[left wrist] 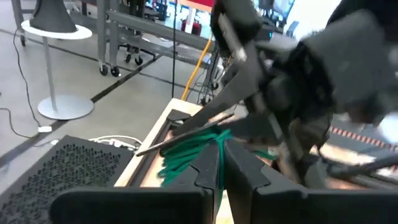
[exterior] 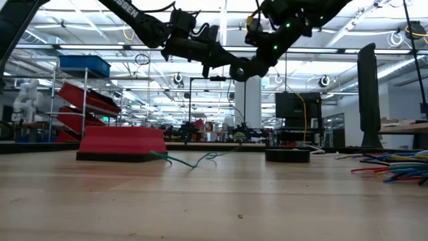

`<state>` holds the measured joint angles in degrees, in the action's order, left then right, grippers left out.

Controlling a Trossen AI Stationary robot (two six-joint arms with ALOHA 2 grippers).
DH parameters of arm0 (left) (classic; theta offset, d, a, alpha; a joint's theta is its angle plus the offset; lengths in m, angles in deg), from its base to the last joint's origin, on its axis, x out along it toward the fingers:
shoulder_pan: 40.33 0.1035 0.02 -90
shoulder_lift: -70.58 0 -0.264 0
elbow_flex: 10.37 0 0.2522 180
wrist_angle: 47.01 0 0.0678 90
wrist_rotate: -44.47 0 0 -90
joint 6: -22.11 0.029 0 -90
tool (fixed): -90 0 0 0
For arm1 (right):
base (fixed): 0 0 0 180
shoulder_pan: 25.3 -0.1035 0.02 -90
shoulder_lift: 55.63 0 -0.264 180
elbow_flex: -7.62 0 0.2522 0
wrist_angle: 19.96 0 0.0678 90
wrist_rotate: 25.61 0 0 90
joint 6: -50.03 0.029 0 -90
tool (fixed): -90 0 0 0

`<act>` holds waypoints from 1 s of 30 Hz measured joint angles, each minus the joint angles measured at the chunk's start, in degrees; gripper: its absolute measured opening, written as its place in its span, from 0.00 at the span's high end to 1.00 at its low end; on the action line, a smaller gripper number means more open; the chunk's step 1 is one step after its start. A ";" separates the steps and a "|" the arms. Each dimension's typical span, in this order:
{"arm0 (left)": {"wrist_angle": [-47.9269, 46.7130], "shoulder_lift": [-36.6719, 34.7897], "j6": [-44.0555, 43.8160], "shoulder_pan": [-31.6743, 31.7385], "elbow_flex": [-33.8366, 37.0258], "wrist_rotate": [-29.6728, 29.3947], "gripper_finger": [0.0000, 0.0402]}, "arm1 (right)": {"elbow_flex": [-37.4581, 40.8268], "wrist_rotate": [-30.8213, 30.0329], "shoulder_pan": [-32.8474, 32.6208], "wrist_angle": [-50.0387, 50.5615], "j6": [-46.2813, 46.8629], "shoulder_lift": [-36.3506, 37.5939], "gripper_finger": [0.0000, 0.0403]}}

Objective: Coiling cords
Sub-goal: Coil the green wire cable on the spool

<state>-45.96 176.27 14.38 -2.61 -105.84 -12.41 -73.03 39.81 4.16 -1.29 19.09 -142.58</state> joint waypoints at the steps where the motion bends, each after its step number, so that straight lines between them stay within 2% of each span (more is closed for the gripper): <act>1: 0.46 0.00 -1.25 0.02 -0.10 -0.02 0.94 | 0.00 -0.26 0.04 -1.28 0.51 -0.67 1.00; 10: 1.77 -0.03 -5.30 -1.06 -0.21 -2.72 0.93 | 0.07 -3.71 0.17 -15.72 3.35 -5.11 1.00; 13: 1.59 -0.07 -5.26 -0.90 -0.24 -2.82 0.93 | 0.09 -4.12 0.48 -16.93 3.93 -5.66 1.00; 22: -2.85 -2.18 1.19 -0.60 -0.22 -1.99 0.93 | 0.09 2.31 1.92 -17.35 7.58 -5.69 1.00; 27: -6.80 -5.07 6.43 -0.68 -0.14 -2.55 0.85 | 0.09 7.05 2.82 -19.14 10.77 -5.69 1.00; 30: -8.10 -7.00 8.35 -0.68 -0.13 -2.92 0.79 | 0.09 7.19 2.77 -22.24 10.96 -5.69 1.00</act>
<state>-54.05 169.26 22.73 -3.30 -105.98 -15.32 -72.94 47.00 6.93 -23.53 30.04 -148.27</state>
